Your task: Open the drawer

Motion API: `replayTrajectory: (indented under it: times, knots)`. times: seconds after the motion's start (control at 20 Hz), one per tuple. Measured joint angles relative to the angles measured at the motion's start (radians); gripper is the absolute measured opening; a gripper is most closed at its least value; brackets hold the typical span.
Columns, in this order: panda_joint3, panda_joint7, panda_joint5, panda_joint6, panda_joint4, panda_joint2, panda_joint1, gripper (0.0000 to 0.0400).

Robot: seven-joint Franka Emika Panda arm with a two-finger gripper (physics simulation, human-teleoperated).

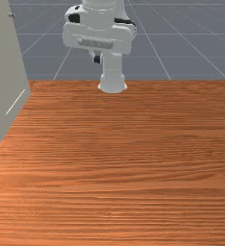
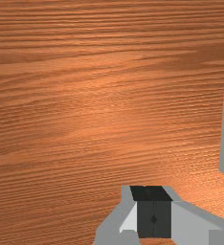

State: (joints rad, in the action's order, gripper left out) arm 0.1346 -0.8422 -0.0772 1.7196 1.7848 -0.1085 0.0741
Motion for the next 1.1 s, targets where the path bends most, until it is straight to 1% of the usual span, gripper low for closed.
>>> replayTrajectory:
  times: [0.2, 0.25, 0.4, 0.45, 0.5, 0.55, 0.6, 0.65, 0.75, 0.95, 1.1]
  knots:
    - [-0.004, -0.020, -0.028, -0.029, -0.031, 0.070, 0.008, 0.0000]
    - [-0.004, -0.025, -0.035, -0.039, -0.062, 0.087, 0.009, 0.0000]
    - [0.007, -0.022, -0.048, -0.137, -0.231, 0.104, 0.004, 0.0000]
    - [0.019, -0.007, -0.050, -0.171, -0.285, 0.106, -0.004, 0.0157]
    - [0.035, 0.011, -0.051, -0.191, -0.328, 0.108, -0.018, 0.0252]
    - [0.052, 0.027, -0.052, -0.207, -0.376, 0.106, -0.035, 0.0310]
    - [0.069, 0.044, -0.052, -0.220, -0.422, 0.105, -0.052, 0.0346]
    - [0.089, 0.065, -0.051, -0.234, -0.471, 0.102, -0.071, 0.0367]
    - [0.123, 0.094, -0.046, -0.253, -0.558, 0.091, -0.111, 0.0388]
    - [0.182, 0.161, -0.010, -0.325, -0.797, -0.015, -0.193, 0.0398]
    - [0.205, 0.194, 0.008, -0.347, -0.892, -0.081, -0.238, 0.0400]
